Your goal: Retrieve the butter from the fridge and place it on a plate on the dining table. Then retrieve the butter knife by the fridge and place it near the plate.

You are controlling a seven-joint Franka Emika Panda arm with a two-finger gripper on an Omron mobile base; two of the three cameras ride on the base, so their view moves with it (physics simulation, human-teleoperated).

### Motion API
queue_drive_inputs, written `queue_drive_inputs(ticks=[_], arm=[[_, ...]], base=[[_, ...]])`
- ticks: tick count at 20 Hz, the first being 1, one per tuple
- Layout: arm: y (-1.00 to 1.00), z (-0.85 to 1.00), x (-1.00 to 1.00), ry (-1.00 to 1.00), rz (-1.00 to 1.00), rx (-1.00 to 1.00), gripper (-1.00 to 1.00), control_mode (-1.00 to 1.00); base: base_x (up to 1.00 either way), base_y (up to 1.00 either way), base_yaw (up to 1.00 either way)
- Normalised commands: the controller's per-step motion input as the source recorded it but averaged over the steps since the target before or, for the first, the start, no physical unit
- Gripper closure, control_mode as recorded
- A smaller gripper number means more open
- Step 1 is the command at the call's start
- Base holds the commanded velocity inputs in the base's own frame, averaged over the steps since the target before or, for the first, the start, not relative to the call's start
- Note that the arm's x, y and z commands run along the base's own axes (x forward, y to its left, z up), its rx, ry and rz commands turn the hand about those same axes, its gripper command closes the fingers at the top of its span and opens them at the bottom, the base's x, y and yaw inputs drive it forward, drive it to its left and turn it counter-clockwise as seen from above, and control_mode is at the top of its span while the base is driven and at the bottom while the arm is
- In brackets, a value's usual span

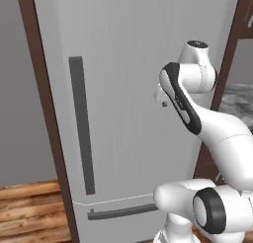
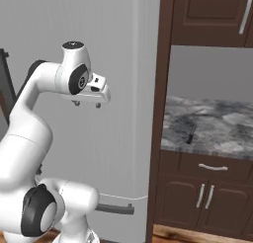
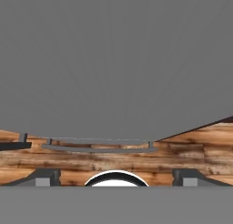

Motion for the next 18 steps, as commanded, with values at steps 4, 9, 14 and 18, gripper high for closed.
queue_drive_inputs(ticks=[4, 9, 14, 18], arm=[[0.00, 0.00, 0.00, 0.00, 0.00, 0.00, -1.00, 1.00], [0.00, 0.00, 0.00, 0.00, 0.00, 0.00, -1.00, 1.00], [0.00, 0.00, 0.00, 0.00, 0.00, 0.00, -1.00, 1.00], [0.00, 0.00, 0.00, 0.00, 0.00, 0.00, -1.00, 1.00]], base=[[-0.54, 0.27, -0.01], [-0.39, 0.38, -0.01], [0.00, 0.73, 0.00], [-0.17, 0.53, -0.09]])
